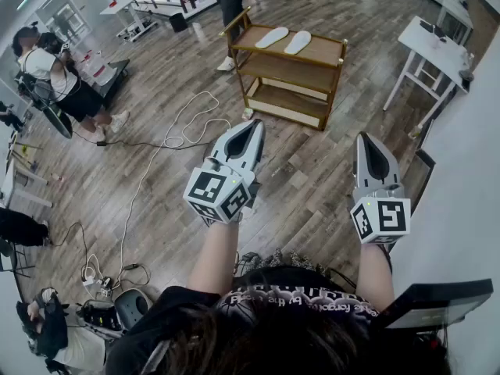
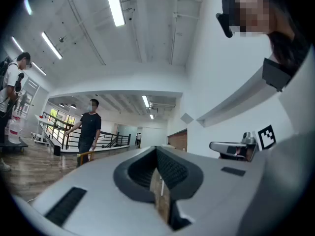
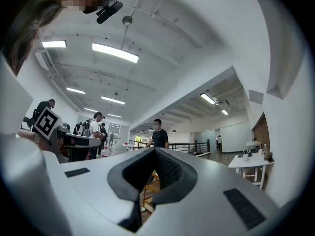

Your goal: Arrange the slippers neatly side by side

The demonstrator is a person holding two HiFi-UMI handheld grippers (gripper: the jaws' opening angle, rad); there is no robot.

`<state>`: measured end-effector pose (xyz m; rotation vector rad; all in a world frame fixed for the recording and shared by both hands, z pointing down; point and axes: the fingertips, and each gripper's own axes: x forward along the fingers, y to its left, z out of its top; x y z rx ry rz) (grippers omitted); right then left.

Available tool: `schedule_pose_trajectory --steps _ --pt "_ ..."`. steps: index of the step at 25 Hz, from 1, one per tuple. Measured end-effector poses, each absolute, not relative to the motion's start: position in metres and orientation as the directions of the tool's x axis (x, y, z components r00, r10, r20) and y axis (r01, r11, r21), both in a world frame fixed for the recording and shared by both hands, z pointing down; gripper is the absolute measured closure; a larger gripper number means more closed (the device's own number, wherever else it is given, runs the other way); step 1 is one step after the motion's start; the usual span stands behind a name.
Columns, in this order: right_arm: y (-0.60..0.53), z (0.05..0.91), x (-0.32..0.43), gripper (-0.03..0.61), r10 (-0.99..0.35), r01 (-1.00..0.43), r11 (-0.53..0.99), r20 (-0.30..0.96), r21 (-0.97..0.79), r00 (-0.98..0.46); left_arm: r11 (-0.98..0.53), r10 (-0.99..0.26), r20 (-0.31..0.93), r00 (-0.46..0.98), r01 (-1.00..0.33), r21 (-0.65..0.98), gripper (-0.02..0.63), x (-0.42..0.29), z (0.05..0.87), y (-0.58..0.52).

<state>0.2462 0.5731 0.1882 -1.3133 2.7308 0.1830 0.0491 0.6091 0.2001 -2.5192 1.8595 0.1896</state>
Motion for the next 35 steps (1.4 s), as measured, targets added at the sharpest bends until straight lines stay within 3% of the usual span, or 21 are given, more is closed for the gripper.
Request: schedule_pose_trajectory --steps 25,35 --pt "0.553 0.204 0.262 0.578 -0.723 -0.729 0.683 -0.114 0.031 -0.682 -0.277 -0.955 -0.12 0.271 -0.96 0.043 0.615 0.076 0.207 0.596" --pt "0.506 0.215 0.241 0.578 -0.714 -0.719 0.695 -0.112 -0.001 -0.691 -0.256 -0.963 -0.108 0.248 -0.964 0.075 0.615 0.051 0.216 0.56"
